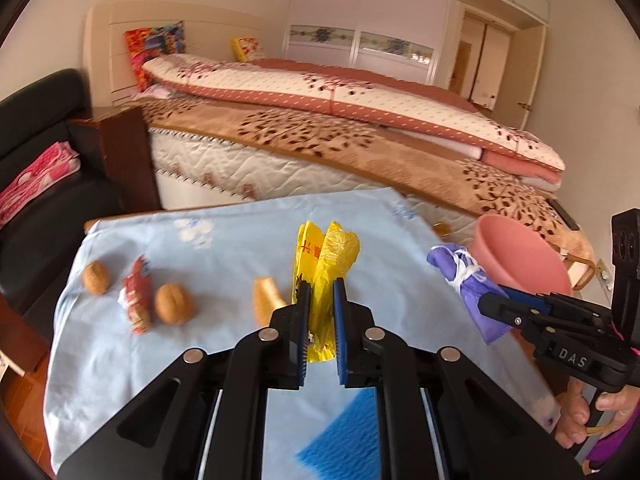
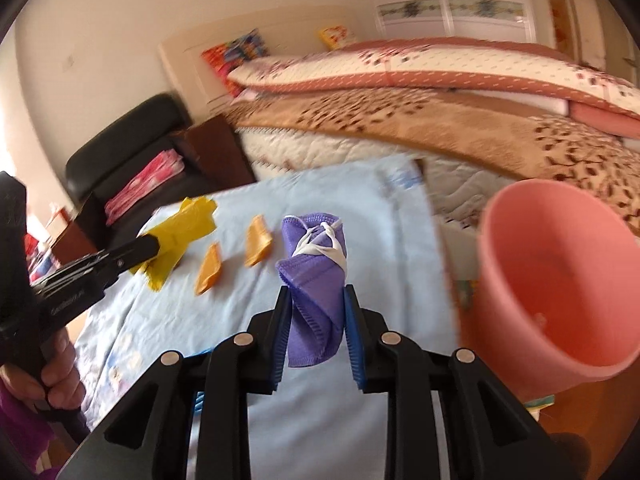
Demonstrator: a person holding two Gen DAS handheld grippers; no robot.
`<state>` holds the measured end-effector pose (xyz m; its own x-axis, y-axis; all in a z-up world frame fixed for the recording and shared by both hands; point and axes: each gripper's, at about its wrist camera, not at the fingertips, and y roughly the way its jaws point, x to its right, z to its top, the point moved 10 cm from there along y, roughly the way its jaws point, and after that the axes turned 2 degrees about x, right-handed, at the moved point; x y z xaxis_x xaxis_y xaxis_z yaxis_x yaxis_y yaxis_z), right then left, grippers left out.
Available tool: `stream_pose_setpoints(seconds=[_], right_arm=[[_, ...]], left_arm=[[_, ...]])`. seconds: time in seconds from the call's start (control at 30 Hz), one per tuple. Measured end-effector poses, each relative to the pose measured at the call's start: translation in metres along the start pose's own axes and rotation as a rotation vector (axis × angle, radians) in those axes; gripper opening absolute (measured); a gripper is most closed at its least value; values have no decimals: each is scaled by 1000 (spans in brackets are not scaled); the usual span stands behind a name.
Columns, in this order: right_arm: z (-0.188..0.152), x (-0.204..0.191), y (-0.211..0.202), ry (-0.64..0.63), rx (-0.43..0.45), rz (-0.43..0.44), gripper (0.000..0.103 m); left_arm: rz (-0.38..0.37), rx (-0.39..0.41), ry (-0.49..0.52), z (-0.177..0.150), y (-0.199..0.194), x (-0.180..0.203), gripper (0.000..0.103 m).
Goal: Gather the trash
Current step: 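Carry the yellow bag and purple bag over the pink bucket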
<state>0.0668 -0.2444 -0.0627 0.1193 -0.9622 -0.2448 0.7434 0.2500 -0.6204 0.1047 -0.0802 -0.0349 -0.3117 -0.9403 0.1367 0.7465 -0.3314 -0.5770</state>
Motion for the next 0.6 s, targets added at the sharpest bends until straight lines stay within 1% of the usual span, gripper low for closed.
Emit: stream_pose_setpoints(seconds=[0.1, 0.17, 0.4, 0.6], right_arm=[[7, 20, -12, 8, 40, -53, 25], [12, 37, -20, 37, 60, -79, 25], [17, 88, -40, 124, 109, -171, 25], [17, 127, -56, 183, 132, -239, 25]], left_arm=[[-27, 15, 10, 9, 4, 20, 11], [-45, 23, 18, 15, 6, 35, 11], [-114, 50, 60, 27, 14, 87, 11], [-160, 48, 76, 31, 24, 122, 11]])
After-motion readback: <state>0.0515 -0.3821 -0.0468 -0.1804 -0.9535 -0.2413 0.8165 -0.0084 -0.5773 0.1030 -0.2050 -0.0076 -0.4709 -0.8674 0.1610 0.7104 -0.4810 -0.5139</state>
